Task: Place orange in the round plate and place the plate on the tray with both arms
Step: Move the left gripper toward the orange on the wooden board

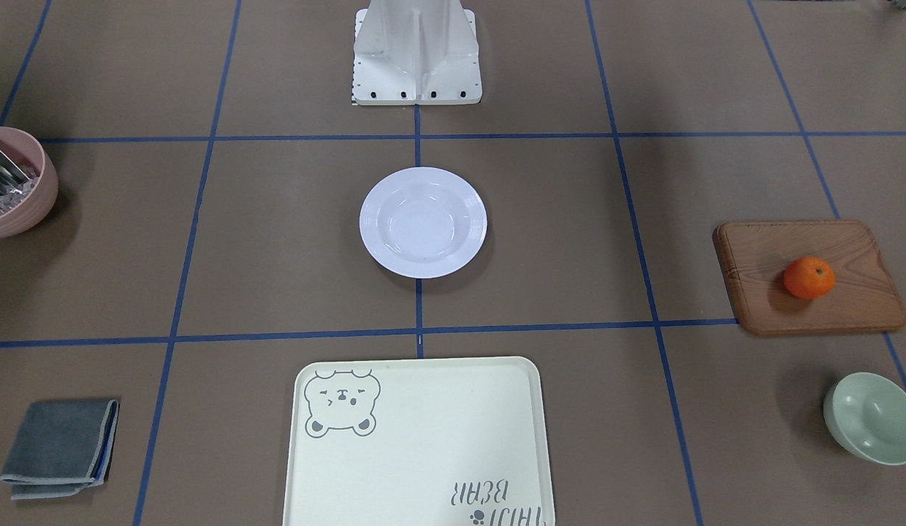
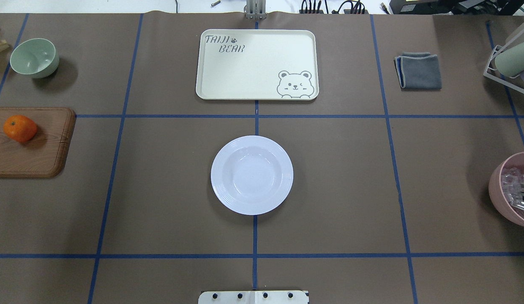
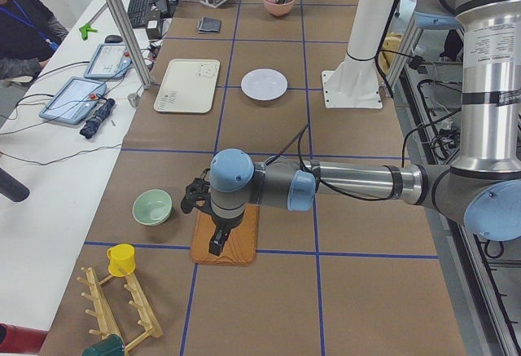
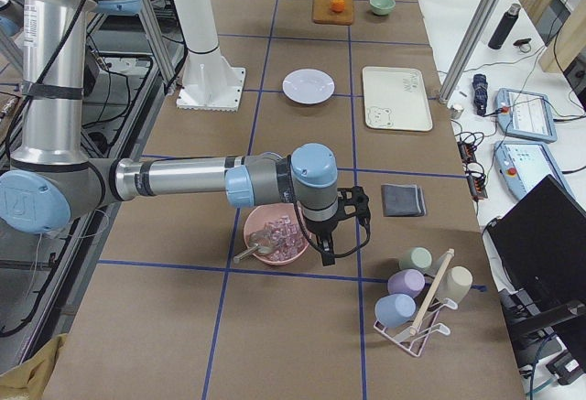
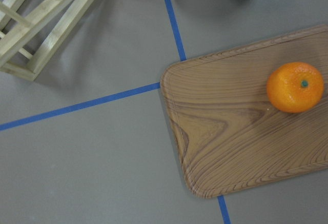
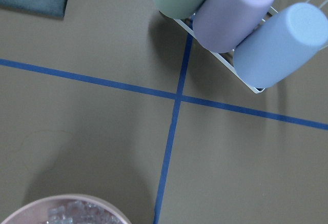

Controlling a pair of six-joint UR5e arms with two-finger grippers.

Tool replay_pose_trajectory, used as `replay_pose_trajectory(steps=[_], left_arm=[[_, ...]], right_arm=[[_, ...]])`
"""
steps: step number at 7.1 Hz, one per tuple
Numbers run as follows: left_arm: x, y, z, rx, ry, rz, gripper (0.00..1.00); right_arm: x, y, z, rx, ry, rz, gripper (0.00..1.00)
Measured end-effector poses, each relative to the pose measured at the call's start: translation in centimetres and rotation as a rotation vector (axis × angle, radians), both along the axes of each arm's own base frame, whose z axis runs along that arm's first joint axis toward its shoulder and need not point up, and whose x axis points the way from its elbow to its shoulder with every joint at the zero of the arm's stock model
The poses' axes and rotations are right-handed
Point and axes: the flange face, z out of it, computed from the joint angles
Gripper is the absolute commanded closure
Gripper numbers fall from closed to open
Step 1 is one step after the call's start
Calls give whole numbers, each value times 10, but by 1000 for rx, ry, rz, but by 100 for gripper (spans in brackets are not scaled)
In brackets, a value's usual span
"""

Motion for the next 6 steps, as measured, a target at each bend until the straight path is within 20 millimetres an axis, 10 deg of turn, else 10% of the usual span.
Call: replay_pose_trajectory(steps=[4, 6], left_arm=[[6, -29, -39, 142, 62, -14, 1], [40, -37, -47, 93, 96, -18, 1]], right_arm=[[0, 9, -11, 146, -81, 41, 0], [-19, -7, -39, 50, -136, 158, 0]])
